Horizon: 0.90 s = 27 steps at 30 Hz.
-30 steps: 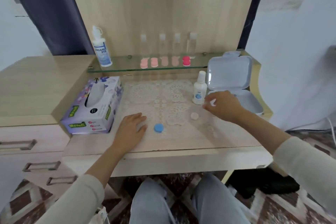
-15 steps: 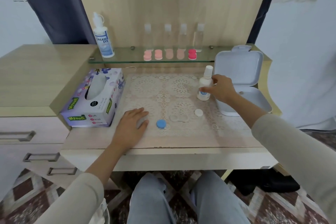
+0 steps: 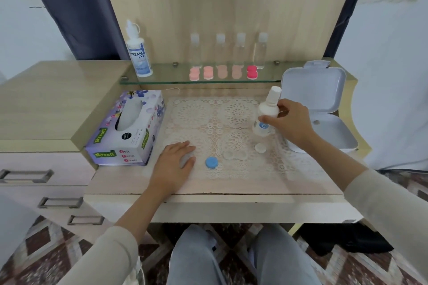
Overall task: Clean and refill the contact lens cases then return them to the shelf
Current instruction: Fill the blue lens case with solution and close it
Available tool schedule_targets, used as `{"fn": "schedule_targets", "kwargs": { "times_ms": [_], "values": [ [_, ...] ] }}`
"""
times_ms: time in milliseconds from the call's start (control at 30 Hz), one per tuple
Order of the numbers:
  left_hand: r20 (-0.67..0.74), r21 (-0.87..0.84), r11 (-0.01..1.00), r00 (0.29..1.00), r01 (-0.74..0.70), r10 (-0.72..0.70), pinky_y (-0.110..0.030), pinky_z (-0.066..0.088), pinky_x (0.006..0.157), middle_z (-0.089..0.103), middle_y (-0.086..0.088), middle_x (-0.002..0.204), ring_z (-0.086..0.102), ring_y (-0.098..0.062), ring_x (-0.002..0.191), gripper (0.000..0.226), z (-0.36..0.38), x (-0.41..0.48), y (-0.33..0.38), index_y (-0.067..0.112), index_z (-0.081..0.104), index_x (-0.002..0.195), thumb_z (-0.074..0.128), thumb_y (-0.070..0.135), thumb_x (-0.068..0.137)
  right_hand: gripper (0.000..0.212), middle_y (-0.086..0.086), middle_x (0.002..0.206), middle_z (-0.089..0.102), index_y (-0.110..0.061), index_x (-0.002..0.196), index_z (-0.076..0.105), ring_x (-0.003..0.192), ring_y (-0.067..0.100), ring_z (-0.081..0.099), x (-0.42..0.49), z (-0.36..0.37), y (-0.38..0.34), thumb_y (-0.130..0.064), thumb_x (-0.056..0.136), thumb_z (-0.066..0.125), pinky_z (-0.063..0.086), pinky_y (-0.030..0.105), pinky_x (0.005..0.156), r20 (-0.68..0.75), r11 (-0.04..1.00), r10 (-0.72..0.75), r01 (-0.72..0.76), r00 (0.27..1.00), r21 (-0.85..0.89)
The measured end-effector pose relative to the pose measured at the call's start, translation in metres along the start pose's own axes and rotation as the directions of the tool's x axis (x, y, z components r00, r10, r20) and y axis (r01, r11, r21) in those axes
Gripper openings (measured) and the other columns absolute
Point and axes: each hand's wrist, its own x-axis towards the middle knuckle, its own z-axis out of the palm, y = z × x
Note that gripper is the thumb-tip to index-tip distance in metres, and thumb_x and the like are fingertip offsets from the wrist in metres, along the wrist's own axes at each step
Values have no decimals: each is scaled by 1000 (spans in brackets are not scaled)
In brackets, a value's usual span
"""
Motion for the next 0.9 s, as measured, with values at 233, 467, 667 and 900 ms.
{"fn": "schedule_targets", "kwargs": {
  "times_ms": [233,467,667,900],
  "values": [
    [-6,20,1000,1000,11,-11,-10,12,100,48,3,137,34,-14,128,33,2,-1,1,17,55,125,52,23,92,39,-4,87,61,-10,99,61,70,-4,53,-39,-7,3,-21,67,80,36,-2,58,129,997,-67,72,989,-31],
    [35,-57,987,989,147,-145,-18,29,92,58,-4,125,48,-19,114,24,-4,13,11,14,66,110,57,20,89,41,-7,86,61,-11,101,62,73,-4,54,-63,-6,14,-22,65,81,39,0,64,179,995,-90,94,980,-15],
    [101,-349,936,991,-45,85,-16,41,86,64,4,112,57,-5,94,22,-32,45,109,20,65,109,57,18,89,44,-6,91,63,-14,103,61,83,5,58,-68,2,20,-20,65,81,41,2,67,171,996,-66,55,983,72],
    [250,-366,868,863,-335,439,-13,43,90,64,7,111,56,-2,99,35,-33,52,166,26,66,108,56,1,86,45,-7,95,62,-16,106,58,87,6,59,-71,6,24,-16,66,80,44,5,70,176,986,-51,22,983,163]
  ]
}}
